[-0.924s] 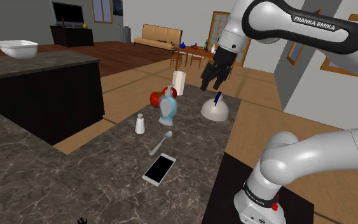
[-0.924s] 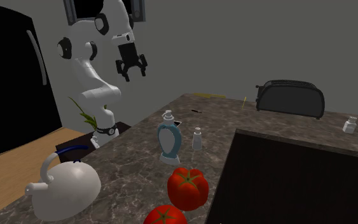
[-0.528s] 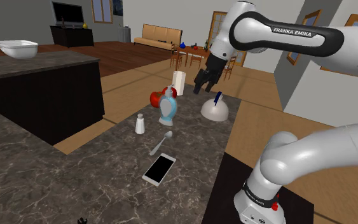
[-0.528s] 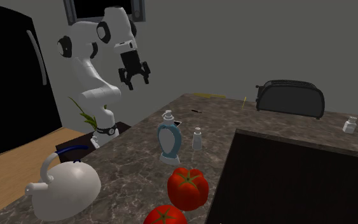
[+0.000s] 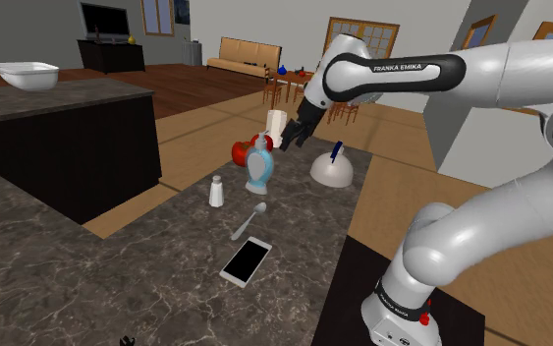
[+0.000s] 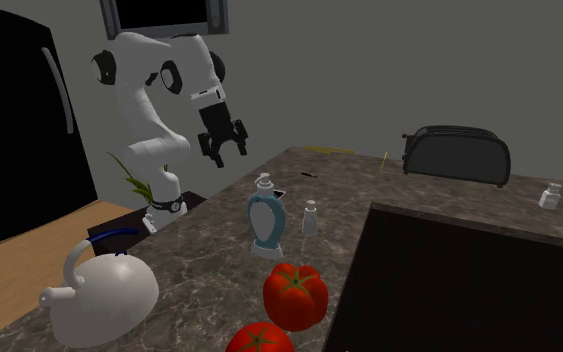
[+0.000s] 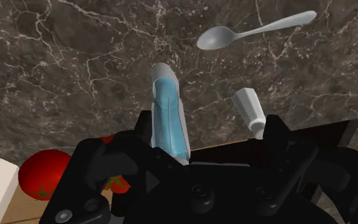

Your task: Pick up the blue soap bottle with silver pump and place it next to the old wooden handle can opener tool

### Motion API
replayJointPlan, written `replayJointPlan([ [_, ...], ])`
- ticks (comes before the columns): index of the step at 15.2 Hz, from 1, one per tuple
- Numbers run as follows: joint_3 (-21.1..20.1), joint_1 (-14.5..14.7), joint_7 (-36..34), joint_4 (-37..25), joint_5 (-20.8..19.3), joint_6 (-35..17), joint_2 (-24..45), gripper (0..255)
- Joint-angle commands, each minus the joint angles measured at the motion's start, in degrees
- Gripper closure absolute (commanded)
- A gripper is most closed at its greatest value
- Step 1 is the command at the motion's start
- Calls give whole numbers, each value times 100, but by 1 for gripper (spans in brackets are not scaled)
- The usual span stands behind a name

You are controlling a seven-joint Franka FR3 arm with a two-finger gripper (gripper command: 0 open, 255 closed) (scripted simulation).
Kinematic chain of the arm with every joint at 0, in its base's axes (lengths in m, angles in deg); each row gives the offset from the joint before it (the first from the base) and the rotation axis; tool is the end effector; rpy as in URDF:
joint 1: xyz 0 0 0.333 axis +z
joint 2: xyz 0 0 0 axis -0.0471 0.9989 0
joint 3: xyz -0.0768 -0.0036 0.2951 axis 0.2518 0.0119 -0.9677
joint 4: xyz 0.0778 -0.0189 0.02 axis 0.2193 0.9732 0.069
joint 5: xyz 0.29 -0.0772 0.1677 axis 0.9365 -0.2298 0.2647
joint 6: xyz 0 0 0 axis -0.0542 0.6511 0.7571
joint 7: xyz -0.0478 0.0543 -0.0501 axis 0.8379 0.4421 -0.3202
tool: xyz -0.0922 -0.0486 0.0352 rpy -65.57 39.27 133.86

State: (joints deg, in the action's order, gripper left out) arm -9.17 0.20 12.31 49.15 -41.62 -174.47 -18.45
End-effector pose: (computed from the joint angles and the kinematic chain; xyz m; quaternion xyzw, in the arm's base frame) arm 0.3621 -0.0258 0.5467 -0.9868 -0.0145 -0.1470 0.0670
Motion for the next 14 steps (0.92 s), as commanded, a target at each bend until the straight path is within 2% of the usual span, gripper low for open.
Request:
replayJointPlan([
  [1, 148, 57, 306, -47, 51, -466, 379, 0],
  [8, 601, 388, 1389, -539, 566, -1725, 1761, 0],
  [14, 615, 474, 1523, -470, 763, -2149, 2129, 0],
])
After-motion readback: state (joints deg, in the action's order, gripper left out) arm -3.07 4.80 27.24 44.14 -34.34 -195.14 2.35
